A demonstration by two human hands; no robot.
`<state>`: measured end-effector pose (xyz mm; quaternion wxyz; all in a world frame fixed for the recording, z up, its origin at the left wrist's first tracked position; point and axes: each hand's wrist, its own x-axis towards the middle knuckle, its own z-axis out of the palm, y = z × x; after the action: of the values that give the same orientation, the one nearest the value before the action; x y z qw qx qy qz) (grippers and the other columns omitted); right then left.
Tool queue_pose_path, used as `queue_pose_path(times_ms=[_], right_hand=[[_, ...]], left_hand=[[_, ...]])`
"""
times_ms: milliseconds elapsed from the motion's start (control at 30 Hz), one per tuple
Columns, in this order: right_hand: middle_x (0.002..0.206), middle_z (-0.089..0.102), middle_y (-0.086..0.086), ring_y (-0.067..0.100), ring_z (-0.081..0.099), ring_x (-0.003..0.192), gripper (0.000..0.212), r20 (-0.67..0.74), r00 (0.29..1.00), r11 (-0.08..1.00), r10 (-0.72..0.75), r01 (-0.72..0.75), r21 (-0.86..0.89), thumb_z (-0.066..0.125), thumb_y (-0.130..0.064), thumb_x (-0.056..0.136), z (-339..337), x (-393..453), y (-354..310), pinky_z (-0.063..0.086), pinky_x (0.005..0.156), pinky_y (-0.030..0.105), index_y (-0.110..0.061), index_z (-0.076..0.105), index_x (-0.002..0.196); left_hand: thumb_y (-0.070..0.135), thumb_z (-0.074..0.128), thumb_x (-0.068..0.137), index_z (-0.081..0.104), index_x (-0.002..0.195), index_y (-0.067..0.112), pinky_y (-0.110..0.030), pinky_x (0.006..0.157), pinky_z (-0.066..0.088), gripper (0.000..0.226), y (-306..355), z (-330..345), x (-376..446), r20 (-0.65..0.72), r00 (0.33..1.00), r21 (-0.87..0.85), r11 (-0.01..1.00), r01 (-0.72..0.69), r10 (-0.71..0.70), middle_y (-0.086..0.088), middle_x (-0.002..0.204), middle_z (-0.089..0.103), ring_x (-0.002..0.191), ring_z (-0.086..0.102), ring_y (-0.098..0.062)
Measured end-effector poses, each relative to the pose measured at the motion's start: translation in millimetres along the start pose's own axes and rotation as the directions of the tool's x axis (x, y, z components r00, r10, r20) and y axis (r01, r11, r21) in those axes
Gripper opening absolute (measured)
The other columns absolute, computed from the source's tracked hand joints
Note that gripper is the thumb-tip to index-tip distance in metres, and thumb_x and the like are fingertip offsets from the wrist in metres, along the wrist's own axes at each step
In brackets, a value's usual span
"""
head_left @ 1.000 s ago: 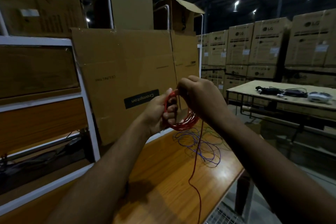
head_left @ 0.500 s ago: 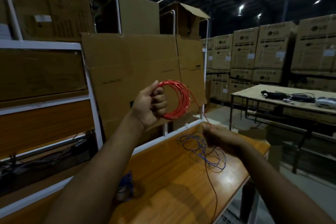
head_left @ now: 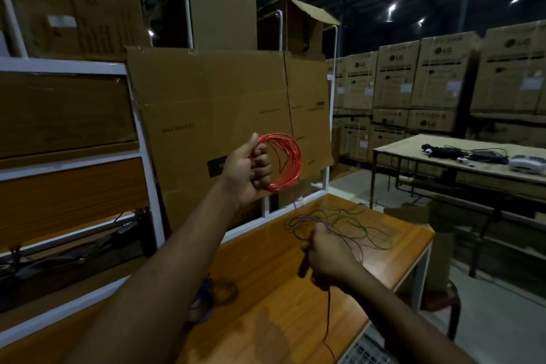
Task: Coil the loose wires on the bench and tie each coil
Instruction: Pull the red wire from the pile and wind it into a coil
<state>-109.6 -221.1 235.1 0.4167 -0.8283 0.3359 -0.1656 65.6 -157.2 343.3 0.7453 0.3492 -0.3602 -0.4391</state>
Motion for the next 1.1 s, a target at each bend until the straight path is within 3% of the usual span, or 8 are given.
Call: queue_pose_path(times_ms=[100, 267, 367, 667, 767, 867, 967, 1100], right_hand=[[0.093, 0.061, -0.001, 0.006, 0.05, 0.051, 0.013, 0.079, 0.972, 0.932, -0.221, 0.234, -0.278, 0.049, -0.017, 0.103, -9, -26, -44, 0.04, 0.042, 0.016, -0.019, 0.044, 0.114], [0.115, 0.063, -0.007, 0.003, 0.059, 0.1, 0.02, 0.058, 0.776, 0.614, -0.628, 0.539, -0.577, 0.065, -0.016, 0.093, -45, -30, -97, 0.051, 0.09, 0.021, -0.02, 0.067, 0.113], [0.105, 0.053, -0.009, 0.002, 0.053, 0.093, 0.017, -0.055, 0.668, 0.535, -0.742, 0.54, -0.65, 0.072, -0.023, 0.088, -70, -17, -112, 0.04, 0.072, 0.008, -0.021, 0.072, 0.104], [0.079, 0.058, -0.002, 0.01, 0.058, 0.068, 0.034, -0.052, 0.773, 0.525, -0.632, 0.378, -0.763, 0.066, -0.046, 0.084, -127, 21, -125, 0.041, 0.056, 0.014, -0.014, 0.058, 0.077], [0.068, 0.061, 0.001, 0.016, 0.053, 0.056, 0.051, 0.031, 0.849, 0.694, -0.527, 0.452, -0.56, 0.057, -0.052, 0.087, -133, 32, -106, 0.04, 0.049, 0.015, -0.002, 0.065, 0.08], [0.066, 0.06, 0.001, 0.012, 0.05, 0.058, 0.043, 0.149, 0.906, 0.913, -0.397, 0.372, 0.17, 0.052, -0.05, 0.091, -124, 37, -60, 0.042, 0.058, 0.022, -0.009, 0.061, 0.081], [0.07, 0.049, 0.006, 0.02, 0.044, 0.066, 0.027, 0.266, 0.882, 0.756, -0.389, 0.14, 0.64, 0.063, -0.037, 0.093, -97, 47, 6, 0.038, 0.071, 0.035, -0.014, 0.053, 0.085], [0.086, 0.054, 0.009, 0.023, 0.049, 0.077, 0.024, 0.336, 0.899, 0.682, -0.28, -0.06, 0.728, 0.071, -0.019, 0.085, -51, 45, 68, 0.045, 0.076, 0.037, -0.006, 0.06, 0.102]], left_hand=[[0.043, 0.035, 0.105, 0.038, 0.068, 0.02, -0.021, 0.039, 0.014, 0.044, -8, 2, -2, 0.006, 1.0, 0.08, 0.997, 0.016, -0.017, 0.007, 0.052, 0.025, 0.038, 0.019, -0.006], [0.045, 0.042, 0.103, 0.046, 0.069, 0.018, -0.022, 0.05, 0.025, 0.043, -18, 1, -4, 0.037, 0.998, 0.259, 0.965, 0.048, -0.06, 0.003, 0.056, 0.037, 0.044, 0.031, -0.009], [0.042, 0.04, 0.104, 0.057, 0.082, 0.011, -0.026, 0.061, 0.049, 0.042, -18, 9, -8, 0.075, 0.996, 0.42, 0.908, 0.006, -0.041, -0.007, 0.072, 0.058, 0.061, 0.058, -0.018], [0.046, 0.041, 0.099, 0.048, 0.078, 0.017, -0.022, 0.046, 0.008, 0.037, -8, 13, -17, 0.21, 0.932, 0.332, 0.918, 0.217, -0.296, 0.004, 0.066, 0.02, 0.049, 0.01, -0.008], [0.044, 0.044, 0.097, 0.043, 0.071, 0.019, -0.024, 0.045, 0.01, 0.037, -2, 6, -20, 0.257, 0.919, 0.3, 0.929, 0.218, -0.298, 0.007, 0.056, 0.021, 0.045, 0.011, -0.009], [0.044, 0.042, 0.098, 0.043, 0.065, 0.022, -0.021, 0.037, 0.014, 0.04, 7, -2, -17, 0.294, 0.928, 0.148, 0.97, 0.191, -0.227, 0.009, 0.054, 0.015, 0.041, 0.011, -0.009], [0.042, 0.039, 0.099, 0.043, 0.061, 0.023, -0.018, 0.034, 0.018, 0.042, 18, -4, -15, 0.264, 0.958, -0.001, 0.993, 0.119, -0.115, 0.009, 0.052, 0.015, 0.04, 0.011, -0.008], [0.04, 0.041, 0.099, 0.039, 0.062, 0.023, -0.019, 0.034, 0.015, 0.04, 25, -7, -10, 0.165, 0.986, -0.109, 0.994, 0.031, -0.013, 0.009, 0.044, 0.028, 0.032, 0.024, -0.005]])
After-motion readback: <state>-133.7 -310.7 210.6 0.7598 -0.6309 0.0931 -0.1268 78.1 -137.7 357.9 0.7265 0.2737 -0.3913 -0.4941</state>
